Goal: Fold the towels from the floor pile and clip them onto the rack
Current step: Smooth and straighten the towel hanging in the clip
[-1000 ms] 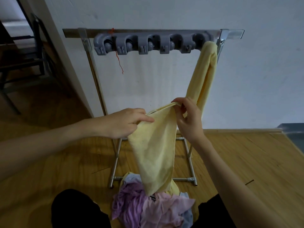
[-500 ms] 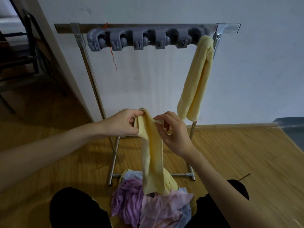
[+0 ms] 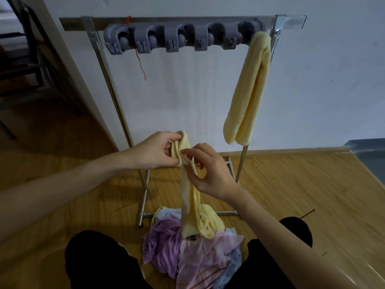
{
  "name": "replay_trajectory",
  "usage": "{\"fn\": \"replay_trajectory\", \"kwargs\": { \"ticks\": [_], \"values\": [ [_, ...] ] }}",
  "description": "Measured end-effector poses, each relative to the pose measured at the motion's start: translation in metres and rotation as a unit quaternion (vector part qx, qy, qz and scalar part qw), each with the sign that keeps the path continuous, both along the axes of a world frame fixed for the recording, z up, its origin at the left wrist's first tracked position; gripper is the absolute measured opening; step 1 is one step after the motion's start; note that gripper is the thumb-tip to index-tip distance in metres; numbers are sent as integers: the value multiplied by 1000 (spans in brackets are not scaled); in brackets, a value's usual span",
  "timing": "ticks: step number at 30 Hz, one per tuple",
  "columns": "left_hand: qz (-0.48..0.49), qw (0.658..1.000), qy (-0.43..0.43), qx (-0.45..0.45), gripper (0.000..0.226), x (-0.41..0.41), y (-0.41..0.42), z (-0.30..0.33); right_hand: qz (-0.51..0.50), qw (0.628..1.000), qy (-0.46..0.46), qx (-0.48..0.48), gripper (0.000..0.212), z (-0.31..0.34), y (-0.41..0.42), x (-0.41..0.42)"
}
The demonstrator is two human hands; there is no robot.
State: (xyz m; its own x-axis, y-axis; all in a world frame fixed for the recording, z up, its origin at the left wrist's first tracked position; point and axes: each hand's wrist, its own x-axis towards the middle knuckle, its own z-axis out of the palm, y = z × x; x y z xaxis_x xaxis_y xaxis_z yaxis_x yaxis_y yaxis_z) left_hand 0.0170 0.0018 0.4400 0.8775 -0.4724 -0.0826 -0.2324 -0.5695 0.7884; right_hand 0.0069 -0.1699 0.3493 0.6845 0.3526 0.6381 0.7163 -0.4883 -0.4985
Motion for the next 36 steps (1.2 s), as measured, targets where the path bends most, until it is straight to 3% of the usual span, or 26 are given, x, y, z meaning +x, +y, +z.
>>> {"fn": "replay_trajectory", "kwargs": {
  "ticks": [3,9,15,17,19,23,27,30,36],
  "values": [
    [-5,1000,3,-16,47,0,-1,1,-3,1000,-4,-3,40,1,0,0],
    [5,999,-37,5,47,1,-1,-1,-5,1000,-14,6,34,6,-2,4],
    [-20,950,-250,186,48,10,26,-22,-25,993,55,105,30,18,-20,11],
    [-26,944,-289,155,46,11,31,-32,-21,986,87,143,28,22,-22,11],
    [-5,957,-282,63,46,10,26,-38,-18,982,102,161,26,25,-23,12],
    [66,971,-171,-152,60,7,9,-41,-7,966,149,213,24,28,-25,13],
    [122,958,-75,-249,25,7,-1,-46,-7,955,172,243,26,30,-30,16],
    [147,949,-110,-255,13,7,-7,-48,-20,966,166,200,28,31,-35,18],
    [108,953,-209,-189,22,7,-15,-30,-3,989,132,68,49,48,-48,22]
  ]
}}
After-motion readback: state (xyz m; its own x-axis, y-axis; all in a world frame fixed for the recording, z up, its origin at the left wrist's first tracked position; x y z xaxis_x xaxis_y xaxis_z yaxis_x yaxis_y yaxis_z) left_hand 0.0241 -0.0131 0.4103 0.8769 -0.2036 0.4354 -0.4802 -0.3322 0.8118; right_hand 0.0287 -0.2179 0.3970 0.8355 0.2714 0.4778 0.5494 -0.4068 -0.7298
